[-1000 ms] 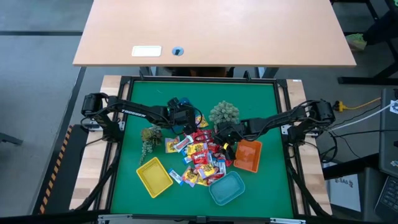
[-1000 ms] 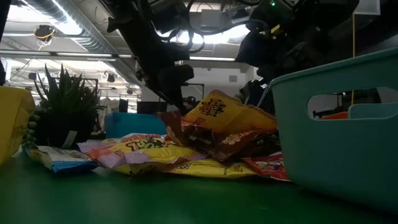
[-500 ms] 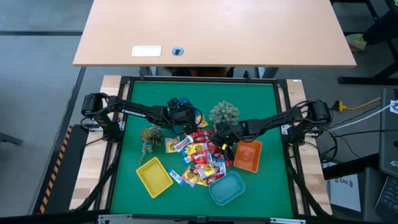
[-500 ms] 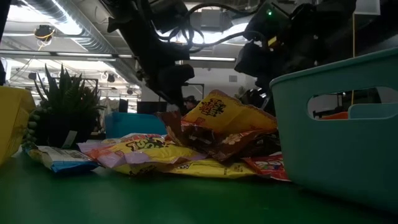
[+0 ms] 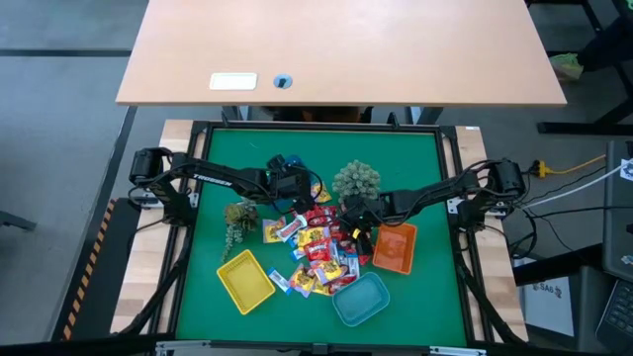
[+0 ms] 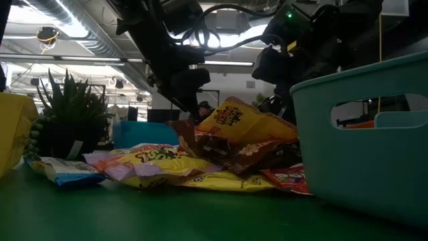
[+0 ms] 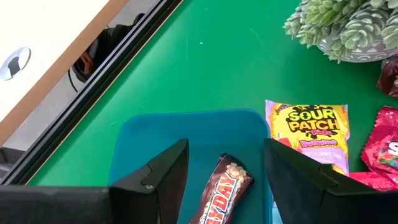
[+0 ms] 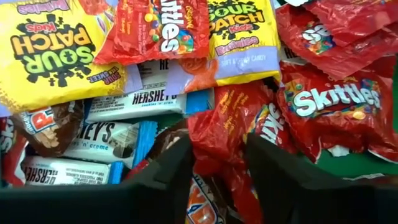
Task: Sort candy
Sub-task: Put the red candy into the orange bin
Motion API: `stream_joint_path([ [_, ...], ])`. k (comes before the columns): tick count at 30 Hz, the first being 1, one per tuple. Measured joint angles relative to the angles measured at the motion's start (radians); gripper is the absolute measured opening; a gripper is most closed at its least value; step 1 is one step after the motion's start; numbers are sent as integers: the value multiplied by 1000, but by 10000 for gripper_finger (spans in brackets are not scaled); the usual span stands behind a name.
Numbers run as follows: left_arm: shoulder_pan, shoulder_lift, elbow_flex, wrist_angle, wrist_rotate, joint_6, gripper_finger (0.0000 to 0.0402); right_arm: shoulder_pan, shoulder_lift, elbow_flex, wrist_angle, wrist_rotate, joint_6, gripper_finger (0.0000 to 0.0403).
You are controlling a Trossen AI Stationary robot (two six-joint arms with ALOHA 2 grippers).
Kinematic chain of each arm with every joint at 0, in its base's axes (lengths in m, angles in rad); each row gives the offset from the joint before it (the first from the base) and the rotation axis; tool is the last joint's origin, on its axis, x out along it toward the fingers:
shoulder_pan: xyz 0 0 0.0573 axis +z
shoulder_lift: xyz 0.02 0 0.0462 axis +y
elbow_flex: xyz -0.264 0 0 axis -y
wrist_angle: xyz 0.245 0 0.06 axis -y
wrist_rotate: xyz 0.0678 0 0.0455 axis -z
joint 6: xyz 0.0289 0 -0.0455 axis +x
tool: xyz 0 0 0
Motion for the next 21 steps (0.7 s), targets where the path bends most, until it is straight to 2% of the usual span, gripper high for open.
stream_joint_path([
  [5, 0, 0, 0, 0, 0, 0, 192, 0, 0, 0, 0, 10, 0, 96],
  [14, 0, 0, 0, 0, 0, 0, 192, 0, 0, 0, 1, 1, 1, 54],
  [21, 0, 0, 0, 0, 0, 0, 192, 0, 0, 0, 1, 0, 1, 6],
])
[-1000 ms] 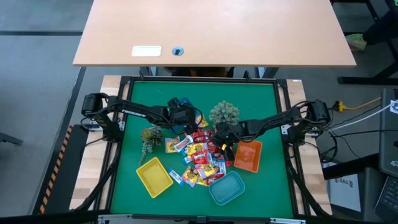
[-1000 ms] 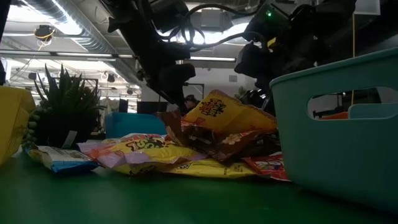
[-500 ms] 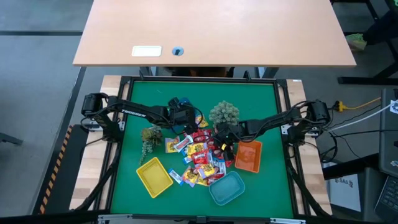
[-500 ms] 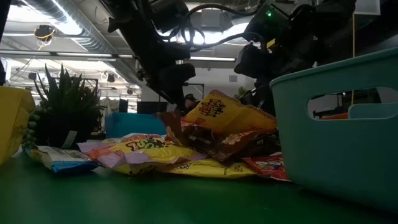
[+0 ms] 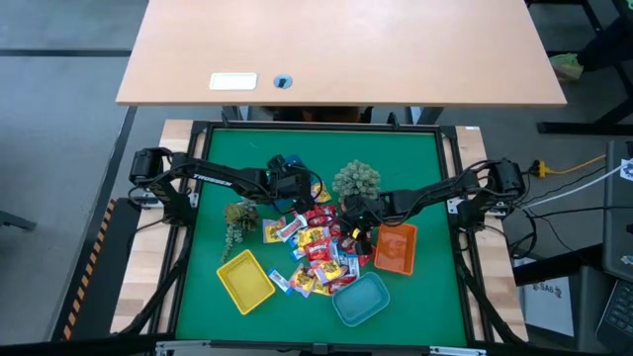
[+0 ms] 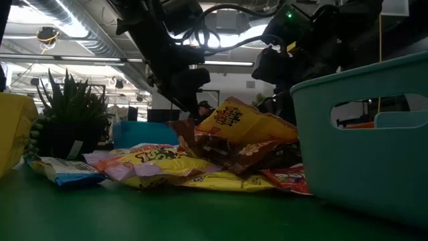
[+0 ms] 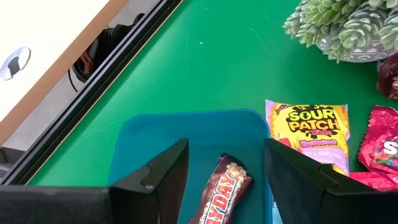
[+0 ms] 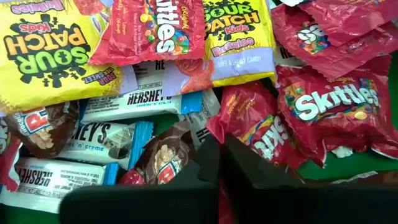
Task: Sort candy
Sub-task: Put the red candy into the orange bin
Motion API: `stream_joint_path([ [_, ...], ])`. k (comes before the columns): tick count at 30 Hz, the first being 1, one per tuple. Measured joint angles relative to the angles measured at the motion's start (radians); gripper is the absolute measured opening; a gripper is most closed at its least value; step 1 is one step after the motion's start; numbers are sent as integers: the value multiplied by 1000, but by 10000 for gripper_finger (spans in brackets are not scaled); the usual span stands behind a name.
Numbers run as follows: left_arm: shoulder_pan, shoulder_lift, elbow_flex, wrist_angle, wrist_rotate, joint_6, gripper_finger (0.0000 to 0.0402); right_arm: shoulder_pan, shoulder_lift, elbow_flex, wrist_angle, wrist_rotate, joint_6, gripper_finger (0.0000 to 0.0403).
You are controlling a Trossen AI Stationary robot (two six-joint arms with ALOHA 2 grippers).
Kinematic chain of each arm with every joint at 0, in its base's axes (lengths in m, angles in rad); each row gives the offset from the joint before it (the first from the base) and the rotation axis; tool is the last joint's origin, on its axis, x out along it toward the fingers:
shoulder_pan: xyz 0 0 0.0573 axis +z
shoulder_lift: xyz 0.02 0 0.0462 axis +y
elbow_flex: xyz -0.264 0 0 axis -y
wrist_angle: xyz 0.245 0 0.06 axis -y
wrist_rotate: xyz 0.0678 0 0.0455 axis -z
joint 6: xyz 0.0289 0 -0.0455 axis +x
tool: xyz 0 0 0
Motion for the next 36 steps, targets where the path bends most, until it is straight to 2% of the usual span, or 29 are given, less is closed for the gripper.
stream_joint_path([
  [9, 0, 0, 0, 0, 0, 0, 192, 0, -29, 0, -4, -1, 0, 5],
  [21, 0, 0, 0, 0, 0, 0, 192, 0, -222, 0, -161, -47, 7, 2],
  [31, 0, 0, 0, 0, 0, 0, 192, 0, -419, 0, -330, -259, 127, 1],
  [36, 0, 0, 0, 0, 4, 0, 192, 2, -502, 0, -469, -368, 192, 2],
])
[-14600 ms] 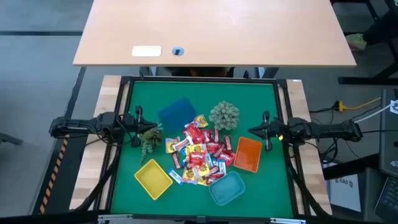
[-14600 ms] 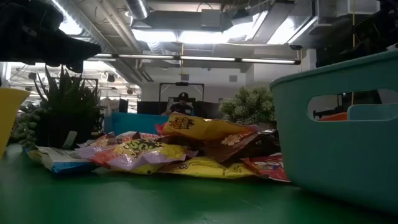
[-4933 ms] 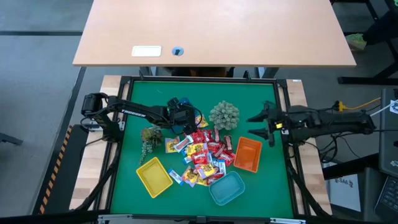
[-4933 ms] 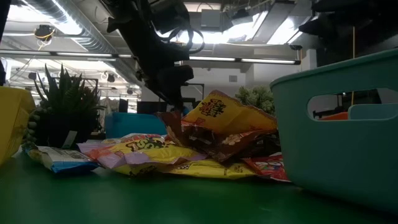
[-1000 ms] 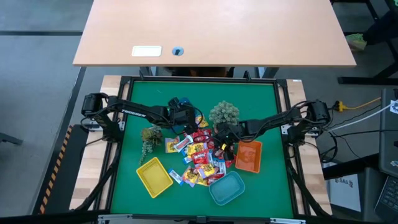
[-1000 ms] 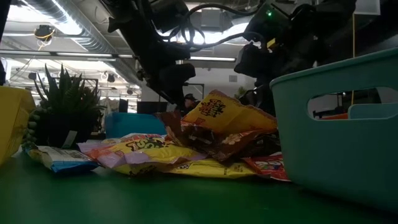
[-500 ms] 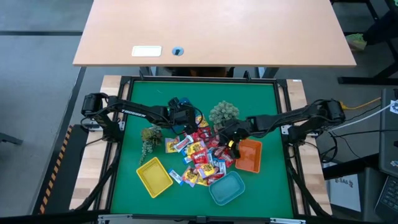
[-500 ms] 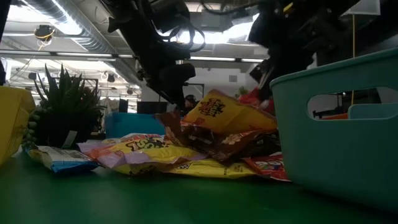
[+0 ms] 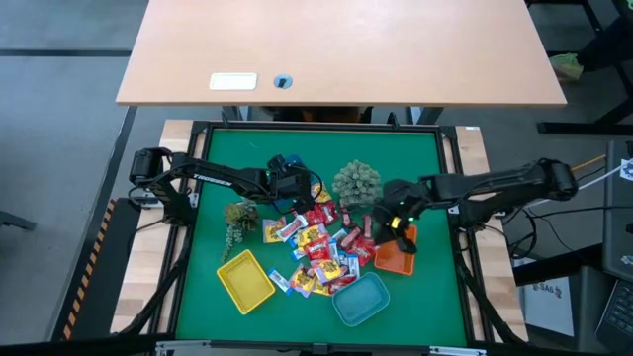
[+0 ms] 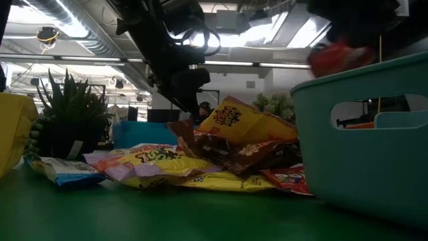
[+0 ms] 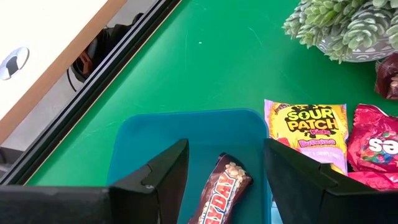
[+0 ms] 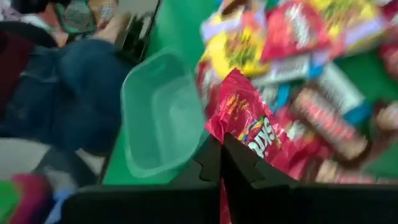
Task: Sort candy
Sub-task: Put the red candy into the orange bin
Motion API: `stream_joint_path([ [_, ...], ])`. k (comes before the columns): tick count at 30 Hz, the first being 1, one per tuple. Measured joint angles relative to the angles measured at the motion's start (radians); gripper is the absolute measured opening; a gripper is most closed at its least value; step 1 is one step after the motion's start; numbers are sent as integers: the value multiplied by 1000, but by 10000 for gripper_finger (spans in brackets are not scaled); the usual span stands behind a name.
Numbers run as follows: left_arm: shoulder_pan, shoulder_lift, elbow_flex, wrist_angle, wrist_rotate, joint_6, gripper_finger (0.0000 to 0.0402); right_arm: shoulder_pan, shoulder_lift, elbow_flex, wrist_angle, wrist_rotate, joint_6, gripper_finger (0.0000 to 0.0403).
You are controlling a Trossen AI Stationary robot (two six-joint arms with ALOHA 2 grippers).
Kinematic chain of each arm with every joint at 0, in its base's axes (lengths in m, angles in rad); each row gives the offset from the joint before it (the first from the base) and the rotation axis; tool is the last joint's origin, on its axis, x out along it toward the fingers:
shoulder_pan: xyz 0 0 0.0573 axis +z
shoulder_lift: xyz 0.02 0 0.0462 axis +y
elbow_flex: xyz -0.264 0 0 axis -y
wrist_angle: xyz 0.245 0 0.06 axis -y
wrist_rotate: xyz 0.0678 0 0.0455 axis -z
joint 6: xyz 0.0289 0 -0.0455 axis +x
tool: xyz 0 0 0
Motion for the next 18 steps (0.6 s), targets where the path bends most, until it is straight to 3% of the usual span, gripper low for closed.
stream_joint_path([
  [10, 0, 0, 0, 0, 0, 0, 192, 0, -37, 0, -351, -8, 53, 8],
  [18, 0, 0, 0, 1, 0, 0, 192, 0, -35, 0, -393, 2, 56, 9],
])
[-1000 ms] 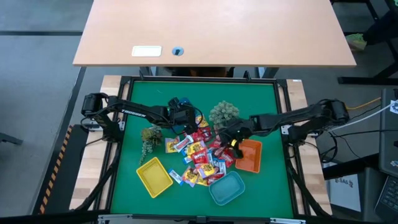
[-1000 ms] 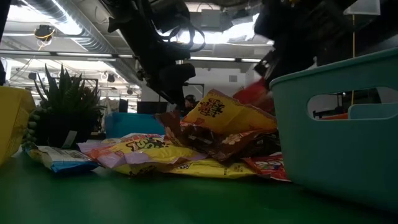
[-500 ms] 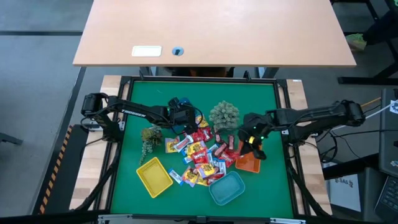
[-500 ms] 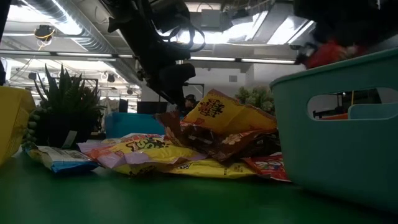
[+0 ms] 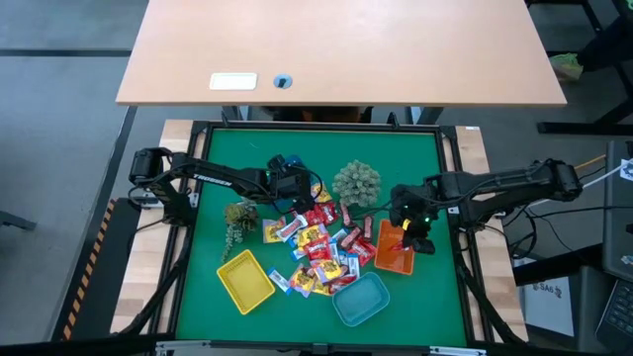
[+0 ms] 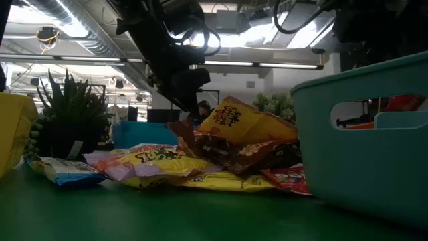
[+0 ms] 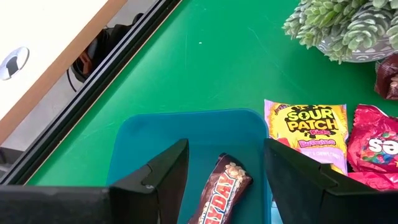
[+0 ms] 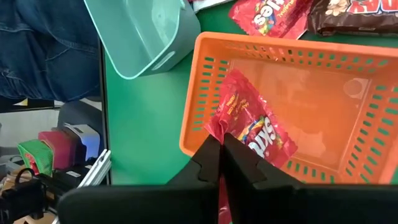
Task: Sort candy
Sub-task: Put the red candy into the orange bin, then put the white chocolate into the blue bin
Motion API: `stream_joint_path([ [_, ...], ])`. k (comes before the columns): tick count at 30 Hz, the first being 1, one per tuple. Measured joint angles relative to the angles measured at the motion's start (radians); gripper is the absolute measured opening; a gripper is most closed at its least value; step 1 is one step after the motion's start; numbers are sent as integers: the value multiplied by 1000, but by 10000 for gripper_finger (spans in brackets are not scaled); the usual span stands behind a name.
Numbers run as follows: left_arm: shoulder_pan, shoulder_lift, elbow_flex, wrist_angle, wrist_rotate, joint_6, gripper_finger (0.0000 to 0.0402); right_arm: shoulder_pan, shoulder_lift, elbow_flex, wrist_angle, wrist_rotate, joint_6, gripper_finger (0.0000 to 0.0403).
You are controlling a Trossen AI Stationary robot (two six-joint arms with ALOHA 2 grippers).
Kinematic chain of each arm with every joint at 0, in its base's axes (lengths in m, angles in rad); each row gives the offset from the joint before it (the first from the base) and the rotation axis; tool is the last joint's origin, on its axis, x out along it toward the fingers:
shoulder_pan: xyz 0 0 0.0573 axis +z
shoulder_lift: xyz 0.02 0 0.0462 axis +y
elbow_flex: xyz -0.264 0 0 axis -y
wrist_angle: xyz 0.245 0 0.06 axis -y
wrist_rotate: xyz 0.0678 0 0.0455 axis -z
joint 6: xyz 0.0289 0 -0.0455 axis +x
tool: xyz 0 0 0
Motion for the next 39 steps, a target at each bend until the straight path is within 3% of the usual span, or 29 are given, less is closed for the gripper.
stream_joint_path([
  [10, 0, 0, 0, 5, 0, 0, 192, 0, 0, 0, 0, 2, 0, 10],
  [14, 0, 0, 1, 6, 9, 0, 192, 0, 0, 0, 0, 2, 0, 28],
  [27, -50, 0, 108, -48, 318, -1, 192, 0, 0, 0, -3, 75, -1, 174],
  [32, -104, 0, 114, -107, 395, -54, 192, 0, 0, 0, -3, 78, -1, 192],
  [39, -171, 0, 114, -263, 418, -169, 192, 0, 0, 0, -3, 78, -1, 193],
])
